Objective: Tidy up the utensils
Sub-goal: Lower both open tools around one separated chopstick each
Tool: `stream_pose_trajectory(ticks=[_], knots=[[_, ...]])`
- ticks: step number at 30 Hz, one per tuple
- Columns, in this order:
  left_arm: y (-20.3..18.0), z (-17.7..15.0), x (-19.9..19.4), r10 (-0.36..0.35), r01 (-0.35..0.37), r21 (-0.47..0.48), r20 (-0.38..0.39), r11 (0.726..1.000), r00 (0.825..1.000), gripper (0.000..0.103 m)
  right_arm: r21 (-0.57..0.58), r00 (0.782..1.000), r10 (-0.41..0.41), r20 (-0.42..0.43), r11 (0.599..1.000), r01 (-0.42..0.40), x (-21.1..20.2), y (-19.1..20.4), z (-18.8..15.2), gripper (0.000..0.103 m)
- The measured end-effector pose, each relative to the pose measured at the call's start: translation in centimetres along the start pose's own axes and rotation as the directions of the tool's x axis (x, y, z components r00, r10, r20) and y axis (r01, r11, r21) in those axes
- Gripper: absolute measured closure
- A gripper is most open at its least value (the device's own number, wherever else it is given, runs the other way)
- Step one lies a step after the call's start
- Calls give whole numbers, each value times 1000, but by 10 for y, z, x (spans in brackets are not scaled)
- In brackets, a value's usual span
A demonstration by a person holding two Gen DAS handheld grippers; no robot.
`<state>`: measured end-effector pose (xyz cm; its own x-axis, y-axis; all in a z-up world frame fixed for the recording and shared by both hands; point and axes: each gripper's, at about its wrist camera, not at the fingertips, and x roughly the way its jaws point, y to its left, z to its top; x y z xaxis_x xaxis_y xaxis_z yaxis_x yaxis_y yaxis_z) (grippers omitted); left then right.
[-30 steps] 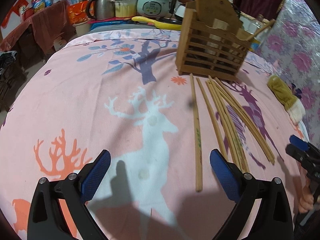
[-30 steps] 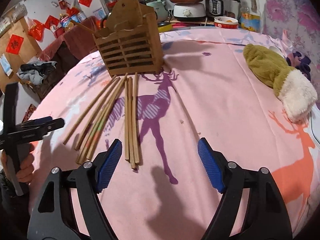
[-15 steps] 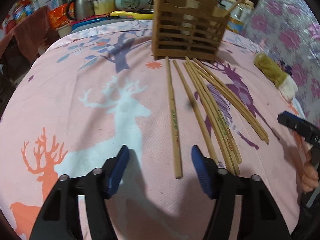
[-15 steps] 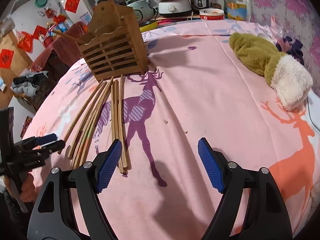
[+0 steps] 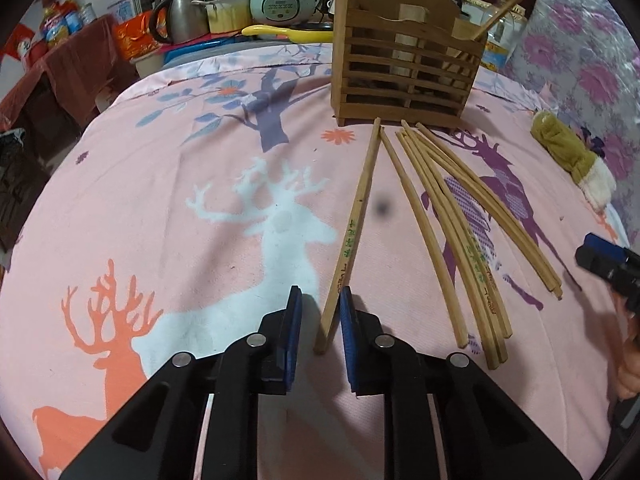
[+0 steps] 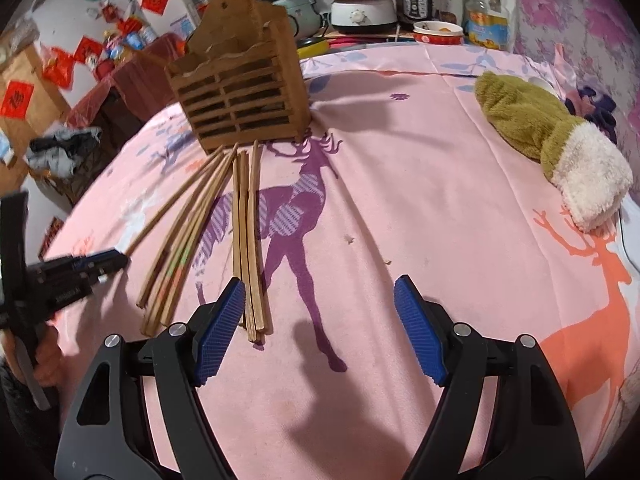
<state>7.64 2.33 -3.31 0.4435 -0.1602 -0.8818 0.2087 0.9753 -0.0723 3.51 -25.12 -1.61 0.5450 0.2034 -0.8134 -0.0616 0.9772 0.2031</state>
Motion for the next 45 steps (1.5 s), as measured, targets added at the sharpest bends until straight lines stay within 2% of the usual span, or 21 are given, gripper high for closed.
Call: stream_pose_trajectory(ticks=[6, 8, 11, 13, 17, 21, 27, 29, 30, 32, 35, 38, 43, 45], knots=[[-5, -1, 0, 20, -20, 25, 3, 999, 1000, 81, -85, 995, -79, -53, 994, 75, 14, 12, -6, 29], [-5, -1, 0, 19, -19, 27, 2, 999, 1000, 80, -127, 993, -108, -44, 987, 102, 16, 19, -10, 29], [-6, -1, 0, 18, -18, 28, 2, 999, 1000, 79, -180, 999, -31, -25, 983, 26, 7, 32, -11, 29], [-6, -1, 0, 17, -17, 29, 2, 999, 1000, 79, -167, 1000, -19, -9, 986, 17, 3, 30, -9, 29], [-7, -1, 0, 18, -18, 28, 2, 999, 1000, 77, -89, 1000, -13, -23, 996, 11, 4, 14, -5, 42], [-7, -1, 0, 19, -19, 29, 2, 999, 1000, 77, -124, 999, -23, -24, 992, 20, 5, 21, -7, 49], [-8, -1, 0, 20, -20, 29, 2, 999, 1000, 73, -148, 997, -68, -43, 987, 61, 12, 23, -8, 51], [-8, -1, 0, 20, -20, 29, 2, 999, 1000, 72, -176, 997, -63, -44, 983, 55, 13, 28, -11, 51], [-8, -1, 0, 21, -21, 29, 2, 999, 1000, 72, -199, 997, -37, -70, 980, 22, 15, 33, -13, 51], [-7, -1, 0, 20, -20, 28, 2, 999, 1000, 71, -256, 997, -64, -50, 966, 49, 15, 44, -17, 52], [-8, -1, 0, 20, -20, 29, 2, 999, 1000, 70, -208, 998, -17, -54, 978, 5, 11, 35, -13, 58], [-8, -1, 0, 22, -22, 33, 2, 999, 1000, 69, -153, 999, -9, -48, 988, 2, 8, 23, -8, 60], [-9, -4, 0, 25, -25, 40, 3, 999, 1000, 68, -196, 999, 6, -54, 981, -17, 9, 34, -12, 62], [-9, -4, 0, 22, -22, 40, 3, 999, 1000, 68, -203, 998, 3, -58, 979, -15, 10, 36, -13, 69]])
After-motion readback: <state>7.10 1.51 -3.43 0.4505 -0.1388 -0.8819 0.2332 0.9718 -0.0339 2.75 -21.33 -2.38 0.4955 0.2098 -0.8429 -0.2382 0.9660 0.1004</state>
